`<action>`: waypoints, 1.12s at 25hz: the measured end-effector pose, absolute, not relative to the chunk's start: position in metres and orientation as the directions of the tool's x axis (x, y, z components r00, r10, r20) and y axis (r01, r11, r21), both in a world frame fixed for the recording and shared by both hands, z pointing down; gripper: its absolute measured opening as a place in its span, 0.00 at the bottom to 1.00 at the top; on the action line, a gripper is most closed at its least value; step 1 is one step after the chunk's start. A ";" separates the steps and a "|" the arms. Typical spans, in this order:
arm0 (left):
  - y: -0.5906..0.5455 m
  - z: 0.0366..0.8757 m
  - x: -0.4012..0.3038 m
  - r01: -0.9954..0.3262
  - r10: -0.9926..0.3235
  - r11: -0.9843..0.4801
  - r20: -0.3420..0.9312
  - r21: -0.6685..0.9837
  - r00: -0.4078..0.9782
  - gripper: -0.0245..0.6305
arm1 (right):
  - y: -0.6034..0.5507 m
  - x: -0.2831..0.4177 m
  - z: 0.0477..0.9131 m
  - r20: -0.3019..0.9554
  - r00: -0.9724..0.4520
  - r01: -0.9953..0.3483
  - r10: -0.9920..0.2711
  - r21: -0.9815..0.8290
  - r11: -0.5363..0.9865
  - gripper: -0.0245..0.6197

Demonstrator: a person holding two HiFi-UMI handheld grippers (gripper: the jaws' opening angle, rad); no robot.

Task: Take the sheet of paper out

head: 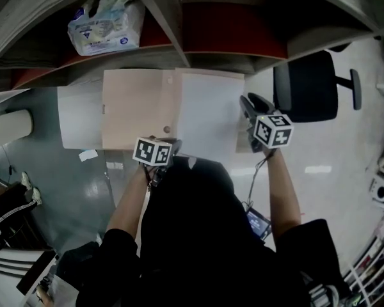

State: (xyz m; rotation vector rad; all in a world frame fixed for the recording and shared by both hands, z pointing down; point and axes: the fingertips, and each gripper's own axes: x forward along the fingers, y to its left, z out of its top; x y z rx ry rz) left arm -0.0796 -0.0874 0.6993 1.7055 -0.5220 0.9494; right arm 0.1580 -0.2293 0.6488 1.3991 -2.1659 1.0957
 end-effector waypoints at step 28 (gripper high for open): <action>-0.098 0.696 -0.070 -0.716 0.116 -0.405 0.809 0.569 0.577 0.11 | -0.255 0.157 0.677 0.663 -0.514 -0.834 -0.544 -0.535 0.136 0.22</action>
